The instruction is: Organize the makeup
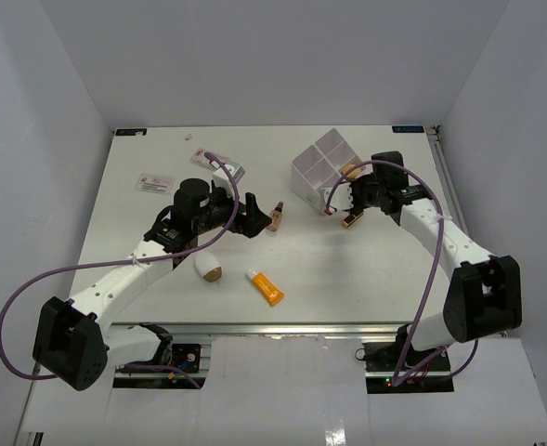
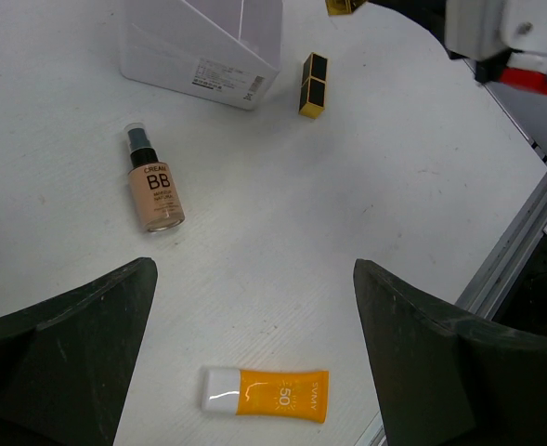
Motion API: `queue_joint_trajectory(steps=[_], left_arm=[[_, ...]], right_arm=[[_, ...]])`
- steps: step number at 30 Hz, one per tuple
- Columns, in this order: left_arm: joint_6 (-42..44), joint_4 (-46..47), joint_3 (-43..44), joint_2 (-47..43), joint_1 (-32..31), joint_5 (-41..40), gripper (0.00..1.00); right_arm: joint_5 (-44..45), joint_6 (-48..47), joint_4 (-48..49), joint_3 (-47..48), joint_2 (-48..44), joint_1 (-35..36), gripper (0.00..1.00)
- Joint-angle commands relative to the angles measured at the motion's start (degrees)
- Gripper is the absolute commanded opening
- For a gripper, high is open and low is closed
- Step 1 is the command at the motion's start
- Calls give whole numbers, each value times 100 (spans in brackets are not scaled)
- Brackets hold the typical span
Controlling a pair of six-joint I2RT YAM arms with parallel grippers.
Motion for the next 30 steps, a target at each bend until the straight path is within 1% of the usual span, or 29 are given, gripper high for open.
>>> queue_joint_trajectory(steps=[1, 5, 9, 12, 21, 24, 26, 28, 30], left_arm=[[31, 57, 113, -152, -4, 58, 98], [40, 57, 116, -134, -4, 49, 98], [40, 57, 123, -93, -11, 74, 98], [40, 57, 130, -83, -4, 91, 98], [49, 57, 132, -9, -4, 111, 98], [49, 48, 139, 7, -4, 102, 98], [56, 48, 139, 22, -4, 94, 98], [57, 48, 139, 38, -4, 93, 98], [64, 42, 139, 48, -4, 80, 98]], right_arm=[[771, 49, 1322, 574, 802, -30, 9], [1002, -35, 1837, 1134, 1382, -30, 9], [1147, -242, 1888, 1663, 2015, -47, 8], [1264, -406, 1888, 1873, 2331, -54, 8], [1264, -1236, 1888, 1913, 2747, -65, 8], [1264, -1357, 1888, 1913, 2795, -65, 11], [1264, -1358, 1872, 1944, 2803, -65, 16], [1236, -1351, 1863, 1948, 2804, -58, 30], [1216, -1285, 1868, 1954, 2791, -56, 43]])
